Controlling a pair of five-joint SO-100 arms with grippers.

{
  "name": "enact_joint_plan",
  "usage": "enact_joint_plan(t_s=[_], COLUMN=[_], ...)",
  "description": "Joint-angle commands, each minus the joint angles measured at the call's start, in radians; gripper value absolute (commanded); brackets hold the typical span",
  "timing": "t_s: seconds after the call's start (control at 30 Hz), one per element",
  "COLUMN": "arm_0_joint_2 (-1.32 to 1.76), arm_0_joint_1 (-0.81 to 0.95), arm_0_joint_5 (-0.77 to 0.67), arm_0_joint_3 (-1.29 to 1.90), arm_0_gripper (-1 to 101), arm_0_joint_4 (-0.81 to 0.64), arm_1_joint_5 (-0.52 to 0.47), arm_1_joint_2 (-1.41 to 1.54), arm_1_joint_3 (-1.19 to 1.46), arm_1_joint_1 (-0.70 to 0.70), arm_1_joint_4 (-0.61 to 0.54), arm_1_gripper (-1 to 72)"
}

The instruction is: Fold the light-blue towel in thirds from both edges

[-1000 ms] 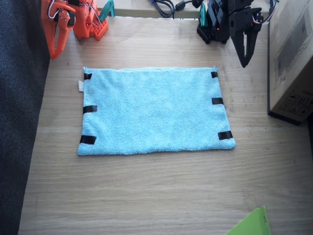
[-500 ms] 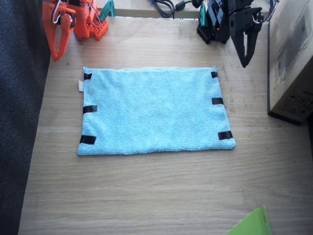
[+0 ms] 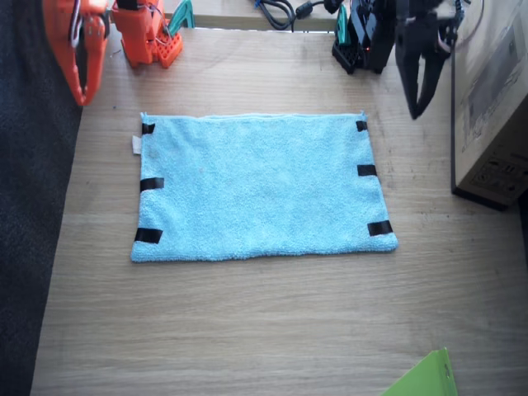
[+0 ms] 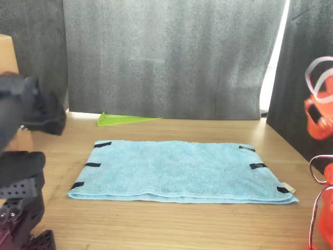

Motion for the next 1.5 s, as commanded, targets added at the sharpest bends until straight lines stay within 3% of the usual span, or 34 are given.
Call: enact_joint_plan(t_s=[0.0,0.3,0.47,0.57,0.87,1.1,1.47], arm_0_joint_2=[-0.141,-0.305,-0.324,-0.324,-0.308,-0.284,-0.281], arm_0_joint_1=[-0.054,-0.14,-0.126,-0.129,-0.135,-0.133,-0.199], arm_0_joint_5=[0.012,-0.014,-0.023,-0.025,-0.035,-0.031,-0.026], arm_0_joint_3=[-0.118,-0.164,-0.153,-0.155,-0.16,-0.156,-0.083], arm_0_gripper=[0,0,0,8,19,19,18], arm_0_joint_4=[0.008,-0.002,-0.008,0.0,0.029,0.048,0.052], arm_1_joint_5=[0.034,0.061,0.06,0.071,0.078,0.069,0.055], arm_1_joint_2=[-0.178,-0.446,-0.463,-0.469,-0.479,-0.476,-0.482], arm_1_joint_3=[-0.101,-0.133,-0.14,-0.146,-0.143,-0.14,-0.135], arm_1_joint_1=[0.086,0.198,0.206,0.215,0.202,0.198,0.201], arm_1_joint_4=[0.061,0.028,0.029,0.031,0.043,0.049,0.043], arm_1_gripper=[0.0,0.3,7.2,12.4,17.8,21.6,21.8])
